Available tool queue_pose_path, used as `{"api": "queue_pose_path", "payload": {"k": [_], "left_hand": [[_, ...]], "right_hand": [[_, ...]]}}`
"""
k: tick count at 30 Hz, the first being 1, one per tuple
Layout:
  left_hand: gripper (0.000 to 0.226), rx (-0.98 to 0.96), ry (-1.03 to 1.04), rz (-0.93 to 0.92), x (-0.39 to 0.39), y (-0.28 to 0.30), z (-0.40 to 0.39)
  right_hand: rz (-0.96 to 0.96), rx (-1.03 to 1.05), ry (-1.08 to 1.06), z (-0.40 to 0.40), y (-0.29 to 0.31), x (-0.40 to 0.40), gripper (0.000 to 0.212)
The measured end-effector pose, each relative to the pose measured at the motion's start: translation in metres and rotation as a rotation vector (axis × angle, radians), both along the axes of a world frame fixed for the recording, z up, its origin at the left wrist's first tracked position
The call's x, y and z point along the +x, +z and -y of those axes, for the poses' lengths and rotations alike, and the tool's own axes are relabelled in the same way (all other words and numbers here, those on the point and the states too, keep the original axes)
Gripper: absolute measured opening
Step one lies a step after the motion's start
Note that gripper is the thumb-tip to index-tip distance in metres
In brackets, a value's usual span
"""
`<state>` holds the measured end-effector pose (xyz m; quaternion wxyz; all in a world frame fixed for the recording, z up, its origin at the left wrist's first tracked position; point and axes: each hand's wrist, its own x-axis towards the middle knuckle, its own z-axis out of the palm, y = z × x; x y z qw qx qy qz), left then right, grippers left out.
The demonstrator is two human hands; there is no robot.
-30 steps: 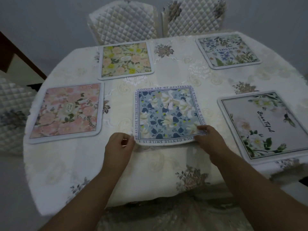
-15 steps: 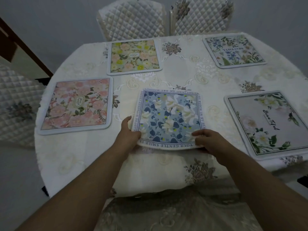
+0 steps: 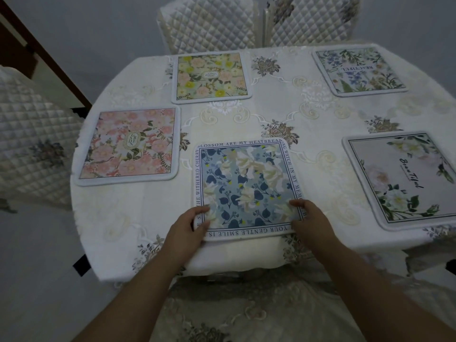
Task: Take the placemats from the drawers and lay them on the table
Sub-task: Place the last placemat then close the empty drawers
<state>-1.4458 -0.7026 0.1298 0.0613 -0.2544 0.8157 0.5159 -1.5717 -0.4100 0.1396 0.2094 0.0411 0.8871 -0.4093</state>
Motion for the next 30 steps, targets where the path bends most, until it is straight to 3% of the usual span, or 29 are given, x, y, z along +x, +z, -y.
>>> {"api": "queue_pose_path", "payload": {"k": [19, 30], "left_hand": [[0.041, -0.322, -0.060, -0.024, 0.011, -0.008, -0.014], [0.042, -0.366, -0.030, -0.021, 0.008, -0.009, -0.020]], "right_hand": [[-0.160, 0.126, 0.062, -0.009, -0.014, 0.007, 0.052], [-0.197, 0.164, 0.079, -0.010, -0.018, 0.013, 0.052]]}}
